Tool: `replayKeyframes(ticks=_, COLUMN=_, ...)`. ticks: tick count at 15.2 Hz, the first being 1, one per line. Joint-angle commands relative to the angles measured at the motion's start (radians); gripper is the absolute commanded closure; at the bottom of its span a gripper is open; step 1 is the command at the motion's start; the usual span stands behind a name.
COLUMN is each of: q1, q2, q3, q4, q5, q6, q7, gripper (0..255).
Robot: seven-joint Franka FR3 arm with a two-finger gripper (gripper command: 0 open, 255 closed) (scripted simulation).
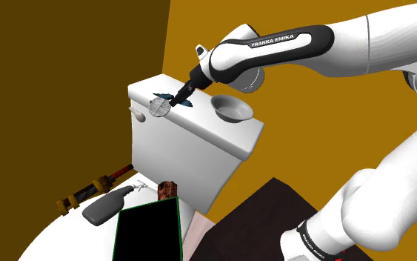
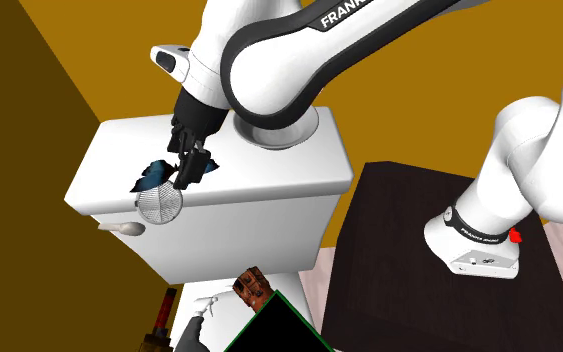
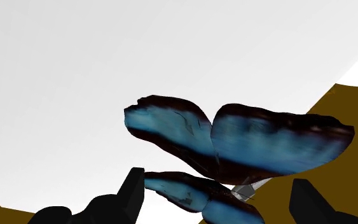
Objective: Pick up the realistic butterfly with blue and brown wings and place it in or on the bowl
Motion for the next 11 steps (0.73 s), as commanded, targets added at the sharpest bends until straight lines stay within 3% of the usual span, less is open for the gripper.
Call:
replayKeyframes(ticks=1, q1=0.0, q2=0.0, q3=0.0, q4=0.0, q5=0.0, q6=0.0, q7=0.0, gripper=255)
replayKeyframes(ticks=11, q1=-0.001, q2=-0.007, q3=-0.001, q4=0.006, q5=-0.008, q6=-0.012, q7=0.008, gripper=255)
